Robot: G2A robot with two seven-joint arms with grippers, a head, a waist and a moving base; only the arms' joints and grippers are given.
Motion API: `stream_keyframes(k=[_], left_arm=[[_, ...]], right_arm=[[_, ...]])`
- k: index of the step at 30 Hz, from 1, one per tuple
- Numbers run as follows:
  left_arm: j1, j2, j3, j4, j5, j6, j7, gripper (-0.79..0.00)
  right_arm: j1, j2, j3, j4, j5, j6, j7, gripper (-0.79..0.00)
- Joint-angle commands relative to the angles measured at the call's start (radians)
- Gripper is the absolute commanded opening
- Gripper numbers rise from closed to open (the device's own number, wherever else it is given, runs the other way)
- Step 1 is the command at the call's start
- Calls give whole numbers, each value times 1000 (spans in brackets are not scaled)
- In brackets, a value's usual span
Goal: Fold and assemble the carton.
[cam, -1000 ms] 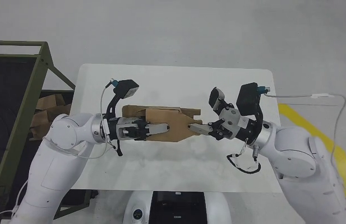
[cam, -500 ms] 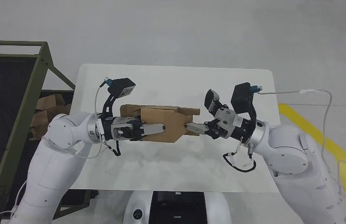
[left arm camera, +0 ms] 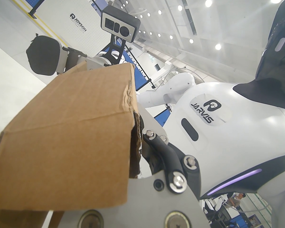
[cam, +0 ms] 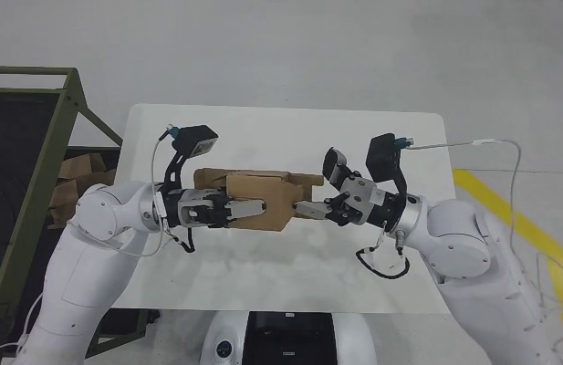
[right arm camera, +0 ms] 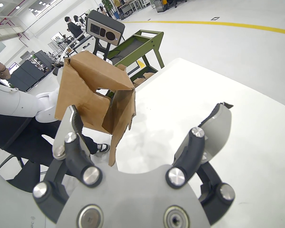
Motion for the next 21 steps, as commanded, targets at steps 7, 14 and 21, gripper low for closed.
stream_keyframes(k=[7,14,21], left_arm=[[3,1,-4,1,-8,-1,-3,-785],[0,1,-4,3,-8,2,-7,-785],[2,1,-4,1,-5,0,-5,-785]], right_arm=[[8,0,-6,2,26,-7,15,0],[-3,1,1,-7,23,-4,18,-188],[-9,3,5,-13,20,1,25,-342]])
